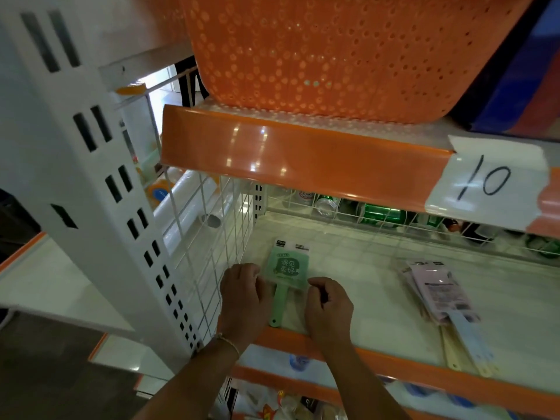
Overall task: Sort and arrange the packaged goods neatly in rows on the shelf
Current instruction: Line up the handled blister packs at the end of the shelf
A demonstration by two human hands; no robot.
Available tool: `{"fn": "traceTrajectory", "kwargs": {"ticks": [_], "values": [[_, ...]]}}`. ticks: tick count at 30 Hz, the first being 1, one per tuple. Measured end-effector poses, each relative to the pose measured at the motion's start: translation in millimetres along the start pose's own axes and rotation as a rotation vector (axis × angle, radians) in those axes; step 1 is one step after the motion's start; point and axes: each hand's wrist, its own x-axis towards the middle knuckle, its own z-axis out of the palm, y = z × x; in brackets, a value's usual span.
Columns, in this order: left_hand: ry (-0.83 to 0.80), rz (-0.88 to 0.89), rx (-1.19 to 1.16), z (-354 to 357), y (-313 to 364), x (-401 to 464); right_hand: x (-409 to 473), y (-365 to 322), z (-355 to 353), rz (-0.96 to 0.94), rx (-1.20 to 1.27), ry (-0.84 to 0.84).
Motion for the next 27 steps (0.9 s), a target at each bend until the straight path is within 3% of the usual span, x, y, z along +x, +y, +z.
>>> {"fn": "traceTrajectory", "kwargs": {"ticks": [3, 8, 14, 27], "values": [[-0.011, 0.057, 0.181, 1, 2, -6, -3, 1, 3, -0.182, -0.194, -0.092], [-0.031, 0.160, 0.262, 7, -4, -26, -6, -1, 7, -0.465, -0.403, -0.214], [-0.013, 0.220, 0.258, 10, -14, -25, -3, 17, 15, -0.510, -0.420, -0.331], [-0.036, 0.283, 0.280, 6, -14, -28, -5, 10, 11, -0.543, -0.356, -0.307]]}}
